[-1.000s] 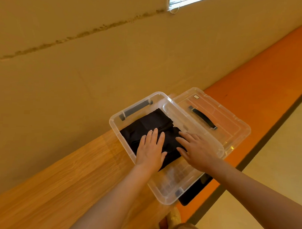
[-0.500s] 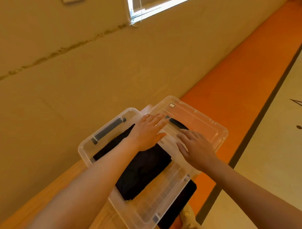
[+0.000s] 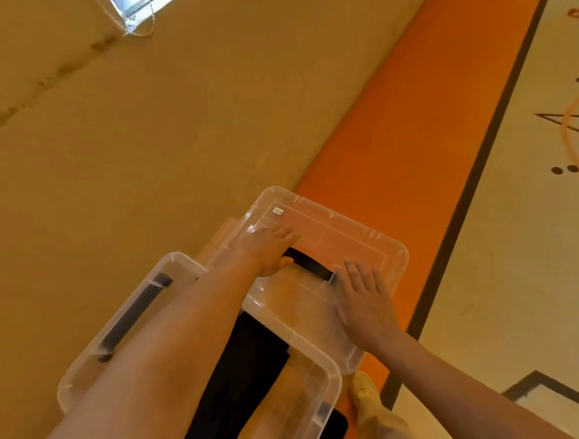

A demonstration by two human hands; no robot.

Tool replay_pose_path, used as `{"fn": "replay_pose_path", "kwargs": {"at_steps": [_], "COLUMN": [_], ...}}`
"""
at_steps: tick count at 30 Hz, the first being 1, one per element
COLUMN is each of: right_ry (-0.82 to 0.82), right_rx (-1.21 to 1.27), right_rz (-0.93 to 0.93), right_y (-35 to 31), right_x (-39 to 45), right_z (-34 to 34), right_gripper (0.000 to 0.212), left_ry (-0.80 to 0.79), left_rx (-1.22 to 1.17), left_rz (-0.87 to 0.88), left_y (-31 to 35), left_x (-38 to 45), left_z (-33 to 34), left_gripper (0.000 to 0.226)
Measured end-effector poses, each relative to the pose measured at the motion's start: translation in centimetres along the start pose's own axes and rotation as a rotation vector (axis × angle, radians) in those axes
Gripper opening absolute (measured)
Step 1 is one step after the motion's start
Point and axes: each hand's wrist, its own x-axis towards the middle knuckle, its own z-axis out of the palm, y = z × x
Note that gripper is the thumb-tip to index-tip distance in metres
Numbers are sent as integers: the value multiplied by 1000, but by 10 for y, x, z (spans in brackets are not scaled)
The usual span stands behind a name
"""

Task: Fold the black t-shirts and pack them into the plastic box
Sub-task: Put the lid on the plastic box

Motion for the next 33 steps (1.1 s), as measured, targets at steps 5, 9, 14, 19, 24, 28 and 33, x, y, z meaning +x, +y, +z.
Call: {"fn": "replay_pose_path", "kwargs": {"at_steps": [5,9,14,19,24,28,33], "right_ry": [37,79,95,40,107,184,166], "right_rx": [135,118,45,2,72,138,258], "right_rz": [21,-29,-58,76,189,323,446], "right_y": [7,26,47,70,59,50,49], "right_x": [-4,0,9,11,7,1,1], "right_z": [24,27,26,23,24,30,31], "right_gripper": [59,58,53,53,60,59,53], "left_ry": [-51,-3,76,164,87,-89,-47], "left_rx": [-69,-63,-74,-133,-195,-271,-430], "left_rz": [15,38,33,-2,-344,-492,-483], "left_y": [-2,-6,-7,-13,-8,-16,-16], "left_x": [20,22,22,28,23,19,22], "left_z": [16,19,26,33,36,43,50], "left_gripper": [64,64,59,46,85,100,95]}}
